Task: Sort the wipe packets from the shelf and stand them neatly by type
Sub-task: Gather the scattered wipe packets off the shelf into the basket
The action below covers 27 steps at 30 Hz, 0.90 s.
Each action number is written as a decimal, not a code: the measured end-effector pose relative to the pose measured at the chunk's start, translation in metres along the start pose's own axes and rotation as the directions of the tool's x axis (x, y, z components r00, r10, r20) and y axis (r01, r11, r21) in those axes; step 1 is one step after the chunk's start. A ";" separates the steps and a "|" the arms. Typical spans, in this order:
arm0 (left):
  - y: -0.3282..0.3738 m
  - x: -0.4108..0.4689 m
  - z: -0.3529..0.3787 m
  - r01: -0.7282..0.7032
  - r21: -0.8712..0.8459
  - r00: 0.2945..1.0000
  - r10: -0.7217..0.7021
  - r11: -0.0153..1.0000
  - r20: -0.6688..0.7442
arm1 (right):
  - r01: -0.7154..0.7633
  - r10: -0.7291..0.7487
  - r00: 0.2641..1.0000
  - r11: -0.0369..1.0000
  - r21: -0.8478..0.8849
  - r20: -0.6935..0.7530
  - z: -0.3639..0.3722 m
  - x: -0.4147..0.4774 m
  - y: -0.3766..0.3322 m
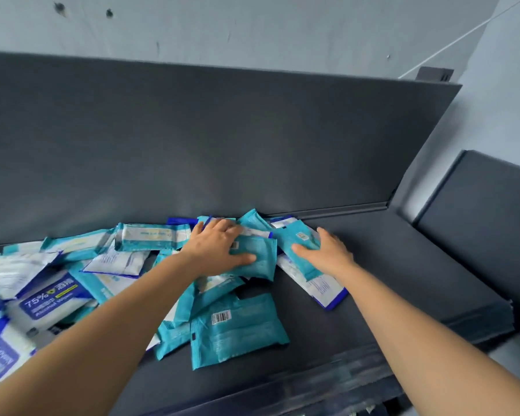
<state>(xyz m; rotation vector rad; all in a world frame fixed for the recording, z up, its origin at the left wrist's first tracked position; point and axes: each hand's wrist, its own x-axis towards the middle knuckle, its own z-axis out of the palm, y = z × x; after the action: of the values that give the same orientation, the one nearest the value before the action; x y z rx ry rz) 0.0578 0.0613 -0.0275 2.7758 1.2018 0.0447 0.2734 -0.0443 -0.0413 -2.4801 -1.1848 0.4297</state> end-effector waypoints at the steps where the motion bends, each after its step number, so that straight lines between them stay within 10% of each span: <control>1: -0.001 0.002 0.001 -0.002 0.005 1.000 0.002 1.000 -0.002 | -0.018 0.018 1.000 1.000 -0.001 0.021 0.000 0.003 -0.003; 8: 0.009 0.008 -0.017 0.136 0.286 0.989 -0.114 0.949 -0.093 | -0.103 0.103 0.995 0.995 -0.012 -0.008 -0.011 0.018 -0.009; 16: 0.041 -0.014 -0.030 0.160 -0.263 0.872 -0.261 0.951 -0.414 | 0.198 -0.066 0.940 0.905 0.377 -0.336 -0.011 -0.017 -0.012; 21: 0.065 -0.029 -0.029 -0.035 -0.761 0.800 -0.438 0.648 -0.409 | 0.368 -0.030 0.818 0.794 0.484 -0.574 -0.023 -0.064 -0.008; 27: 0.111 -0.073 -0.015 -0.146 -0.949 0.906 -0.348 0.278 -0.241 | 0.362 0.107 0.733 0.775 0.518 -0.672 -0.023 -0.140 0.012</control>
<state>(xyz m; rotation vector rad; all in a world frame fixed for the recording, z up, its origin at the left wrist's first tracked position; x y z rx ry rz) 0.0876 -0.0657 0.0017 1.5497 0.8888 1.0441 0.2066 -0.1663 -0.0094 -1.6886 -0.7302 -0.1331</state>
